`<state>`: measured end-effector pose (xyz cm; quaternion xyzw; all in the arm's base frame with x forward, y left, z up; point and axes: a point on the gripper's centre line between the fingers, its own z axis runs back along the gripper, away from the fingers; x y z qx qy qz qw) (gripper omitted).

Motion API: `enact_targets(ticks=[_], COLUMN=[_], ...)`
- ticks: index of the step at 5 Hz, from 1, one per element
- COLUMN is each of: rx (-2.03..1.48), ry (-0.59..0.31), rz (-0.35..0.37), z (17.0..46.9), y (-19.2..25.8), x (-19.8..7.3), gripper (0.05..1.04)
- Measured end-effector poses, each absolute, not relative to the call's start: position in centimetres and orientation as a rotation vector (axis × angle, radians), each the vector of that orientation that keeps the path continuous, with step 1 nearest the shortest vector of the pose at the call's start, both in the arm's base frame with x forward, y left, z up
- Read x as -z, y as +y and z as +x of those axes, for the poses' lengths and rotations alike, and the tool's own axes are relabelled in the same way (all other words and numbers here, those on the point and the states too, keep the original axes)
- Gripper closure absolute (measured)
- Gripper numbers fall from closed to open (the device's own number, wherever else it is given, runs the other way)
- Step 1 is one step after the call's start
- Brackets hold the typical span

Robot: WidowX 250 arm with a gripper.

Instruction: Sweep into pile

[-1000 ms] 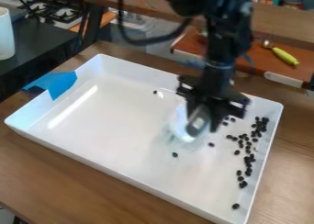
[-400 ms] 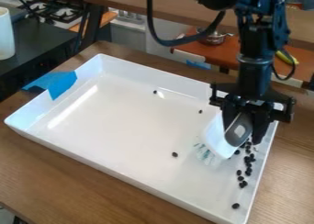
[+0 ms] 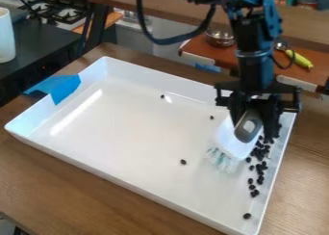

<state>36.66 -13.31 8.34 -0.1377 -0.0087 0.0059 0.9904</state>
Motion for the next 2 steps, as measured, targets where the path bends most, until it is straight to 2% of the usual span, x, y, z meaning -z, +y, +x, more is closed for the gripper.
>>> enact_targets(ticks=[2], rx=[-0.070], ry=[-0.142], rz=[-0.338], z=[35.3], y=[-6.3], x=[-13.5], gripper=[0.587])
